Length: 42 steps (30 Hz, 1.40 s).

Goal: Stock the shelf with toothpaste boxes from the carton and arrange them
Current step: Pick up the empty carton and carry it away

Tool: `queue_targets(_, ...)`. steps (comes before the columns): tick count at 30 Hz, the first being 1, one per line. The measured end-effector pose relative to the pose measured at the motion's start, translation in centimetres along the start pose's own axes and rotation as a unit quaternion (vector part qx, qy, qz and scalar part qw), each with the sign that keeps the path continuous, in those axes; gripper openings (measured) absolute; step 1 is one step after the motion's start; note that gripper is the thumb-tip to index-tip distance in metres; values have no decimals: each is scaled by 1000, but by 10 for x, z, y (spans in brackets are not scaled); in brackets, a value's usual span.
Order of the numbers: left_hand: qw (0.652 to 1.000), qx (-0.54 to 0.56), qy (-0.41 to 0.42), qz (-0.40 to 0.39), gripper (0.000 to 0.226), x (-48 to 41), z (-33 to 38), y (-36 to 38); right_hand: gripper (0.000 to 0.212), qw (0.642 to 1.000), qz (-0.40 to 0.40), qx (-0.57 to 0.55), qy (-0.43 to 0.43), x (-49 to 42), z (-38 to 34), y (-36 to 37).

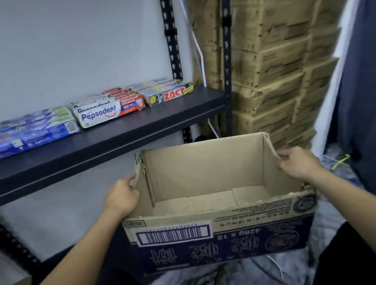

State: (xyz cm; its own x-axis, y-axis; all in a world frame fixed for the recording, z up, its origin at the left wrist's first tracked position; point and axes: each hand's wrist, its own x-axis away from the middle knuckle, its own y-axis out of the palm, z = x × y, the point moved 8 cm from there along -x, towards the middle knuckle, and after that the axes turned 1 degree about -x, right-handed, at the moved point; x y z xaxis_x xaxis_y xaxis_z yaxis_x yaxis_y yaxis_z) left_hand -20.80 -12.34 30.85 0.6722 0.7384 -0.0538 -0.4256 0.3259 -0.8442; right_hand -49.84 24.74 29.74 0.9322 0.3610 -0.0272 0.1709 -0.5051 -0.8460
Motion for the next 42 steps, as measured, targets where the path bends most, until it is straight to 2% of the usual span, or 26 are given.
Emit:
queue_targets(10,986,-9,142,-92,44,-32,154,96,39,988,74,0,134,48,130,-98)
queue_targets(14,971,-14,210,-114,41,-19,223,133,34,972,123,-24,197,94,180,-136)
queue_targets(23,939,14,299,-167,45,34,326,212,45,921,228,-48,311,194,281,-190)
queue_targets(30,919,40,304,-248,43,50,338,299,41,903,231,-33,361,224,341,-163)
queue_targets(37,912,-6,285,-295,36,43,313,403,40,902,153,-14,404,228,402,-85)
queue_targets(42,892,-40,288,-344,34,43,282,481,41,896,84,-25,435,231,454,-18)
